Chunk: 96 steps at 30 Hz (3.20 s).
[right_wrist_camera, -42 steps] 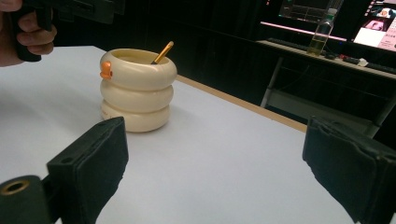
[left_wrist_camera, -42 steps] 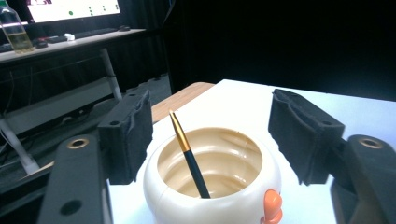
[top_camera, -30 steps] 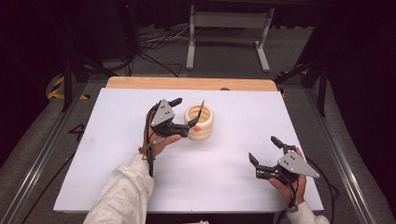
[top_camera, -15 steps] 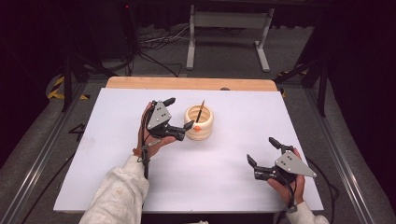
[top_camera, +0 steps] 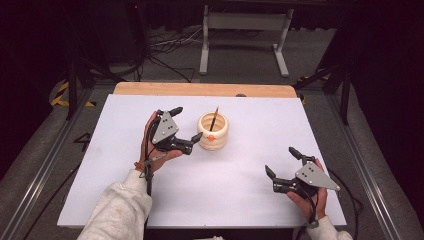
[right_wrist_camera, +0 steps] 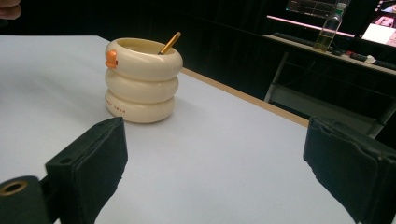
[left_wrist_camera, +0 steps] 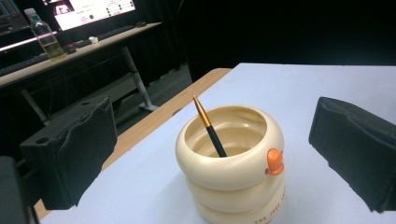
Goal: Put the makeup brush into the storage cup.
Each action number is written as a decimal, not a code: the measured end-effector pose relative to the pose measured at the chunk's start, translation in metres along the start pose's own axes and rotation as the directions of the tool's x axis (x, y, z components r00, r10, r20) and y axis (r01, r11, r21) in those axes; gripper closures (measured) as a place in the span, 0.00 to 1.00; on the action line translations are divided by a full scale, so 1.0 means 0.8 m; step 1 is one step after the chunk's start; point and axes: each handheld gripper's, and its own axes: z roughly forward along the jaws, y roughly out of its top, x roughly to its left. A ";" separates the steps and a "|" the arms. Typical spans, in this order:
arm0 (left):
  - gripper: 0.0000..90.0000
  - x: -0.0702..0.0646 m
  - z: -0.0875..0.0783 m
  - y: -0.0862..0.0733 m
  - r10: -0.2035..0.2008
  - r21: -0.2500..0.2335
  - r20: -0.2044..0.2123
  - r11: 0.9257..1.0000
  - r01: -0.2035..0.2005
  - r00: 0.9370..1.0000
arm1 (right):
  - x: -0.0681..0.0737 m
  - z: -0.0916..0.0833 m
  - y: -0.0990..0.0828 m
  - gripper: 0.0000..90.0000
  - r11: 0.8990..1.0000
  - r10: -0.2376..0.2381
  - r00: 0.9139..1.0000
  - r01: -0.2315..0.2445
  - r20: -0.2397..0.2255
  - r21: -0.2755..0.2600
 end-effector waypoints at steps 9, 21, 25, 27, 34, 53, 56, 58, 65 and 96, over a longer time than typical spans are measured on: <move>0.02 0.001 -0.014 0.003 0.000 -0.016 0.025 1.000 0.000 1.000 | 0.001 0.000 0.001 0.08 1.000 -0.002 1.000 0.002 0.000 0.000; 0.02 -0.001 -0.033 0.000 0.003 -0.018 0.029 1.000 -0.002 1.000 | 0.000 -0.002 0.001 0.08 1.000 0.003 1.000 -0.003 0.009 -0.006; 0.02 -0.003 -0.041 -0.002 0.025 -0.007 0.019 1.000 -0.024 1.000 | 0.000 -0.002 0.002 0.08 1.000 0.000 1.000 0.000 0.005 -0.005; 0.02 -0.004 -0.045 -0.004 0.028 -0.013 0.017 1.000 -0.028 0.999 | 0.000 -0.002 0.001 0.08 1.000 0.002 1.000 -0.002 0.004 -0.005; 0.02 -0.003 -0.056 -0.007 0.030 -0.010 0.005 0.999 -0.030 1.000 | 0.000 -0.004 0.002 0.08 1.000 0.003 1.000 -0.002 0.011 -0.009; 0.03 -0.006 -0.078 -0.012 0.057 -0.001 -0.009 0.998 -0.057 0.998 | 0.002 -0.004 0.002 0.08 1.000 -0.010 1.000 0.010 0.013 -0.008; 0.03 -0.006 -0.082 -0.014 0.057 0.003 -0.011 0.998 -0.057 0.998 | 0.002 -0.004 0.002 0.08 1.000 -0.011 1.000 0.011 0.011 -0.009; 0.03 -0.006 -0.085 -0.015 0.060 0.008 -0.013 0.998 -0.060 0.998 | 0.002 -0.003 0.002 0.08 1.000 -0.013 1.000 0.014 0.011 -0.007; 0.04 -0.005 -0.094 -0.020 0.063 0.015 -0.028 0.998 -0.063 0.998 | 0.004 -0.003 0.002 0.08 1.000 -0.016 1.000 0.016 0.009 -0.007; 0.05 -0.003 -0.155 -0.071 0.047 0.077 -0.106 0.996 -0.038 0.993 | 0.009 -0.003 0.001 0.08 0.999 -0.036 0.999 0.036 0.007 0.003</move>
